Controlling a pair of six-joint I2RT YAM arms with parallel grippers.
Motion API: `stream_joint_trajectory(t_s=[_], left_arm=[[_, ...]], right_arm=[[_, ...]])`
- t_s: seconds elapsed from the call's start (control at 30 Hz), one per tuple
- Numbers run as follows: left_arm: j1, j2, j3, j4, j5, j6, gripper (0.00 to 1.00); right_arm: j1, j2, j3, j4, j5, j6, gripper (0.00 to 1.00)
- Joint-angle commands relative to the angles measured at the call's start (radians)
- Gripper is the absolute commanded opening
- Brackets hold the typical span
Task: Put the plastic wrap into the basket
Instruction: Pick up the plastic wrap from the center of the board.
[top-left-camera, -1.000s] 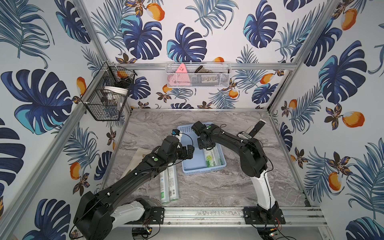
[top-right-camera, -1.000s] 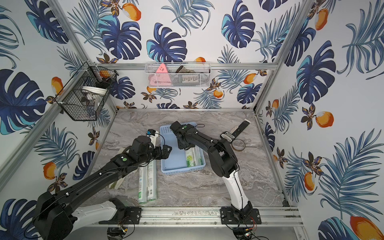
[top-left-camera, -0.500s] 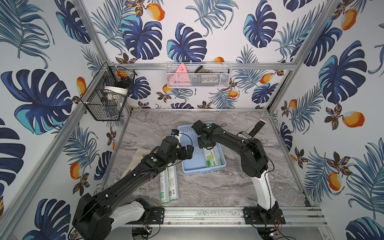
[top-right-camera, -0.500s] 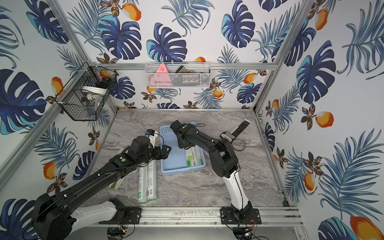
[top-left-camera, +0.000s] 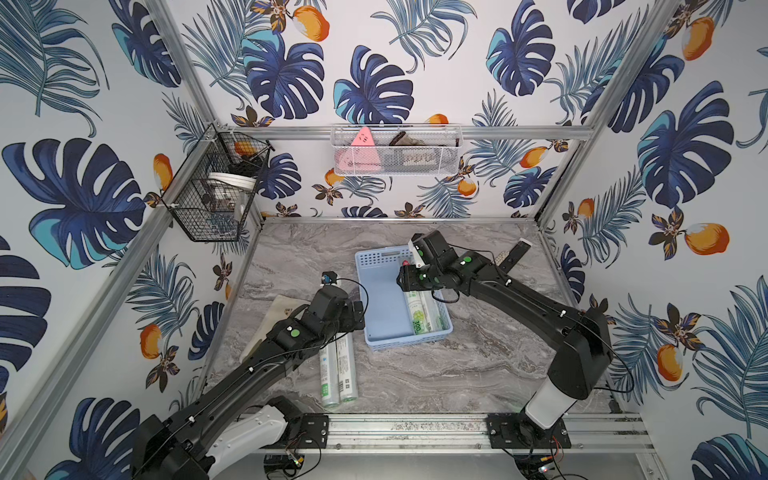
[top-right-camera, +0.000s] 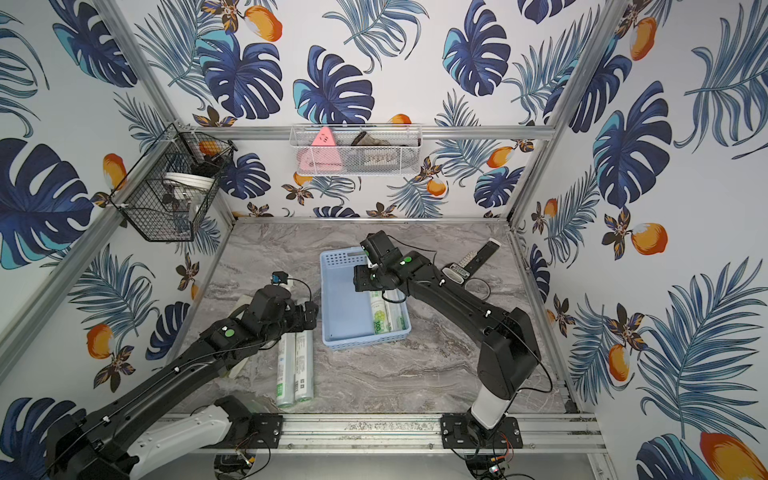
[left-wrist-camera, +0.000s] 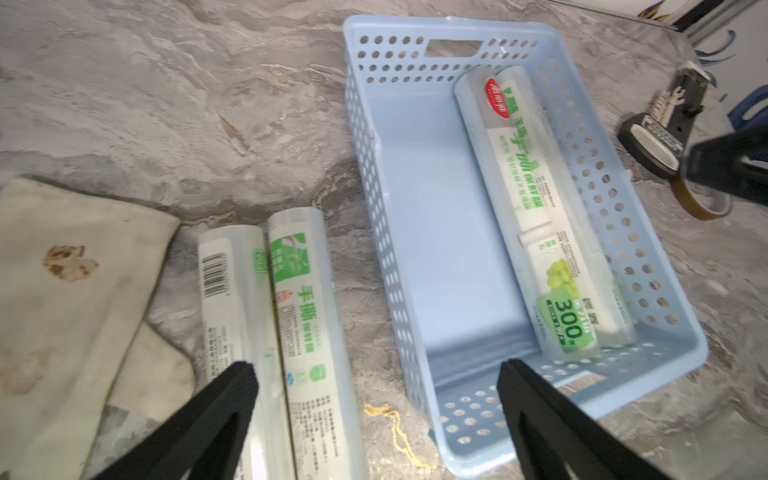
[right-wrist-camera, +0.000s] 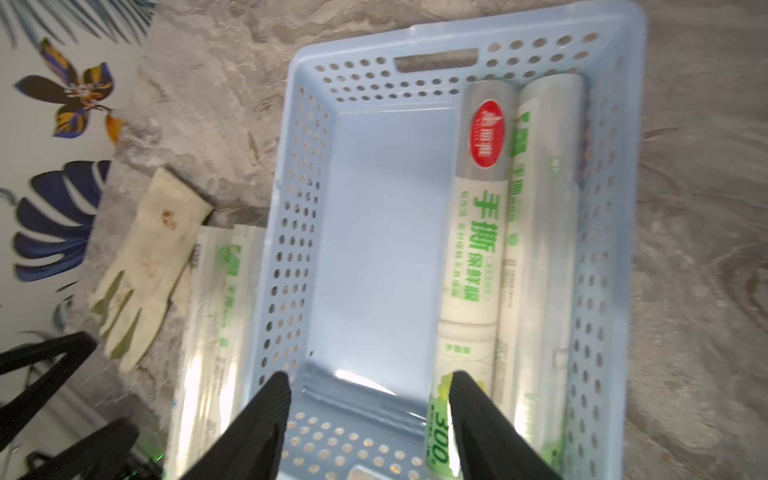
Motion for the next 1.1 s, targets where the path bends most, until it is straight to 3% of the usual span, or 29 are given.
stream_joint_trajectory(t_s=[0.0, 0.07, 0.23, 0.43, 1.07], left_arm=[[0.004, -0.03, -0.012, -0.106, -0.092, -0.072, 0.97], [0.006, -0.052, -0.023, -0.136, -0.08, -0.078, 0.95], [0.008, -0.009, 0.023, -0.273, 0.005, -0.084, 0.81], [0.008, 0.059, 0.045, -0.334, 0.077, -0.108, 0.69], [0.01, 0.278, 0.026, -0.203, 0.11, -0.143, 0.6]], right_arm=[[0.043, -0.001, -0.013, 0.054, -0.122, 0.043, 0.64], [0.081, 0.015, -0.004, 0.041, -0.094, 0.042, 0.64], [0.111, 0.027, 0.014, -0.006, -0.003, 0.054, 0.67], [0.115, -0.028, -0.075, 0.095, -0.017, 0.059, 0.73], [0.118, -0.079, -0.154, 0.148, 0.025, 0.069, 0.79]])
